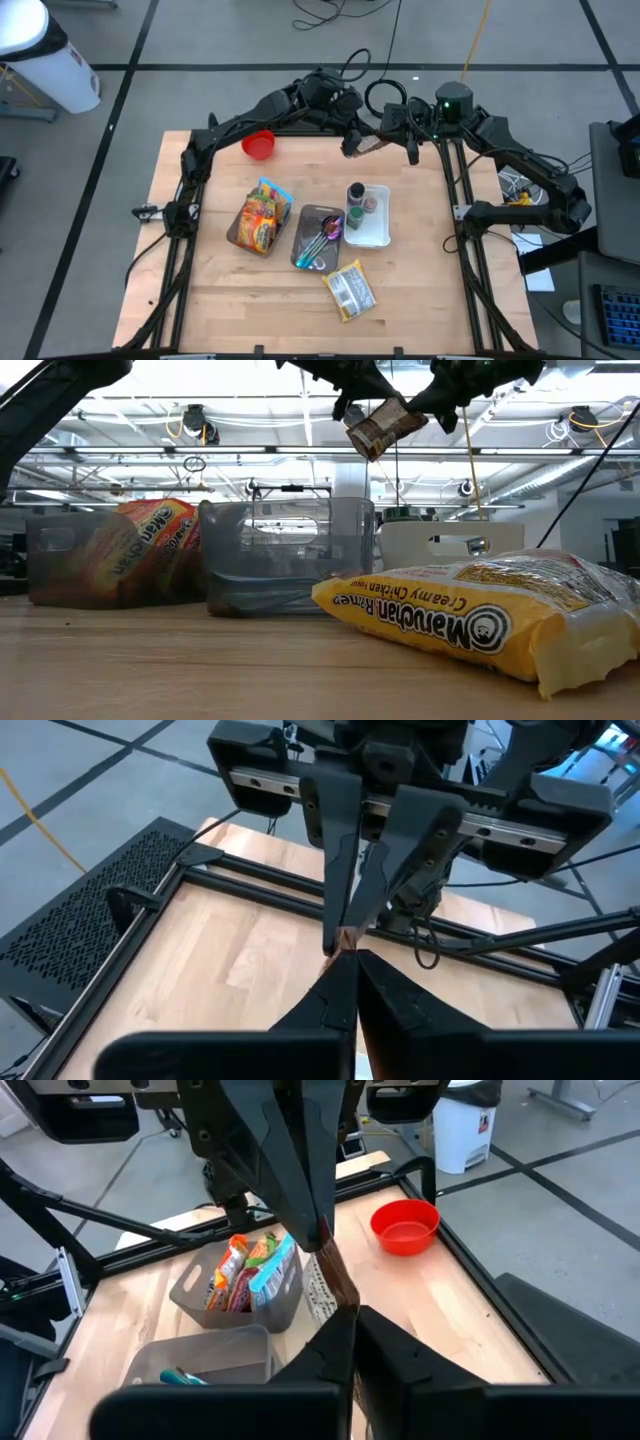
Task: Pick & Place Food Item
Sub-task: Put the orange pack into the white bin
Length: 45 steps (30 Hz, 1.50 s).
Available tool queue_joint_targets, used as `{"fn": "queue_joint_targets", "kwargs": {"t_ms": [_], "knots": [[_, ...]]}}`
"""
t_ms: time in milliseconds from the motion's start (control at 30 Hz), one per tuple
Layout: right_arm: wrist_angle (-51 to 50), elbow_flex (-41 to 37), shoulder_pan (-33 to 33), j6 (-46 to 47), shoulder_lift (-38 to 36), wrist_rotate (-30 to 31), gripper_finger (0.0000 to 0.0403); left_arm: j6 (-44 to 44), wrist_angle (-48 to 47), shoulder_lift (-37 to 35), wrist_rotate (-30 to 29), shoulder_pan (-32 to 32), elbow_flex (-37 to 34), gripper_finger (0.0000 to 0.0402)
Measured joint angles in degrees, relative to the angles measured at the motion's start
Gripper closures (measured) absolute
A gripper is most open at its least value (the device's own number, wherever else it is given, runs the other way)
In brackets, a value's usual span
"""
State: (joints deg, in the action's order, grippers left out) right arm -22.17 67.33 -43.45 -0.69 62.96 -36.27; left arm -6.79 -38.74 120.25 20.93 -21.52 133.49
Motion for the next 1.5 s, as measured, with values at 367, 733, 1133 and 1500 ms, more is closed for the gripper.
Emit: {"fn": "queue_joint_targets", "kwargs": {"t_ms": [367,733,1133,1500], "knots": [[-0.22,-0.04,2.79,1.97,0.00,0.17,0.0402,0.85,3.60,0.00,3.30,-1.70,0.00,0.0333],[-7.84,-0.04,7.41,1.97,-0.07,1.91,0.0403,-0.04,5.81,-5.25,6.90,-8.44,0.00,0.0259],[-14.76,-0.04,15.84,5.81,-0.07,6.33,0.0403,7.76,-24.49,-16.81,2.50,-15.87,0.07,0.0254],[-23.89,-0.05,23.23,10.06,-0.07,12.25,0.0403,11.37,-29.60,-17.42,1.29,-10.97,-4.19,0.0254]]}}
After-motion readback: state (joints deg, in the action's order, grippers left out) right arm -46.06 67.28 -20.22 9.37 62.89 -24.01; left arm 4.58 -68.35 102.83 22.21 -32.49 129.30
